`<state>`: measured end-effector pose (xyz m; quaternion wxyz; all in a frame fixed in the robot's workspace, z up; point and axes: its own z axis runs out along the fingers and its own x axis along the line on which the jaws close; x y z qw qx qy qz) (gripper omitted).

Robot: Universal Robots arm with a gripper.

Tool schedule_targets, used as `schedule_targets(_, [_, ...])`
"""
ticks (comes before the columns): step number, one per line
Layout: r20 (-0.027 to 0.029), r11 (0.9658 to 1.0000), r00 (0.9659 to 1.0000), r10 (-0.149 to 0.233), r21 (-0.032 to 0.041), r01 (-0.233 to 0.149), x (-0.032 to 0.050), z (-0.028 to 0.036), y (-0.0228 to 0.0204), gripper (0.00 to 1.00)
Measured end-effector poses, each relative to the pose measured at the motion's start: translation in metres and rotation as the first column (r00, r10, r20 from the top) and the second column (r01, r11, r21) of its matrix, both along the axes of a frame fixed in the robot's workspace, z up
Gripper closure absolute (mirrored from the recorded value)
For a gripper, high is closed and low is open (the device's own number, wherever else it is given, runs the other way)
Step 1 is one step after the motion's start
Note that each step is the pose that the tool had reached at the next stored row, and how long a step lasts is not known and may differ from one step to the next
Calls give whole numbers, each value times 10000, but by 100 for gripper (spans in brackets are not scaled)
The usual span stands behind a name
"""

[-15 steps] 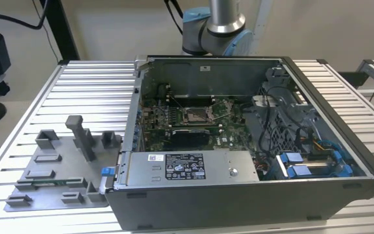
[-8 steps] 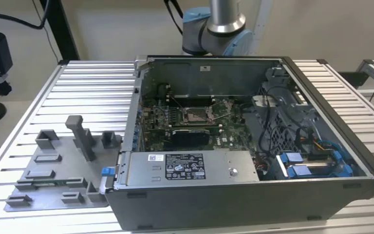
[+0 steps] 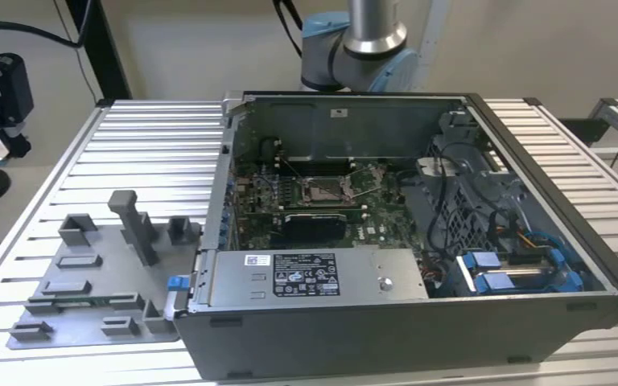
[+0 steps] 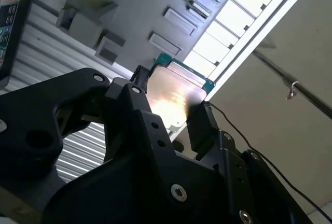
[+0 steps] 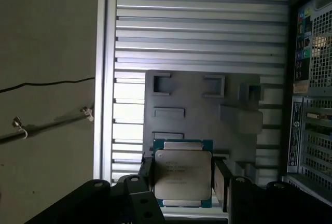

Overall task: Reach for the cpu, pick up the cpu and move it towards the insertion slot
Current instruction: 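Pick up the cpu and move it towards the insertion slot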

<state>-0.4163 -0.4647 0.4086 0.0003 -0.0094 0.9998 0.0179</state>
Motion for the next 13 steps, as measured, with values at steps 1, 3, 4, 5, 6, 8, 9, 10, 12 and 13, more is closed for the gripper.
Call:
schedule_targets(1, [0,10000,10000,0,0,0,8,0,0,100])
schedule_targets(3, [0,10000,10000,-1,0,1,14,0,0,100])
schedule_targets(4, [0,10000,10000,0,-1,0,17,0,0,100])
schedule_targets(5, [-1,10000,10000,1,-1,-1,22,0,0,100])
schedule_targets(6, [-1,10000,10000,0,-1,0,22,1,0,100])
schedule_targets(8, [-1,10000,10000,0,-1,0,22,0,0,100])
schedule_targets(9, [-1,10000,10000,0,-1,0,22,0,0,100])
schedule_targets(10, [0,10000,10000,0,0,0,22,0,0,100])
schedule_targets(12, [0,10000,10000,0,0,0,23,0,0,100])
schedule_targets(13, [-1,10000,10000,0,0,0,28,0,0,100])
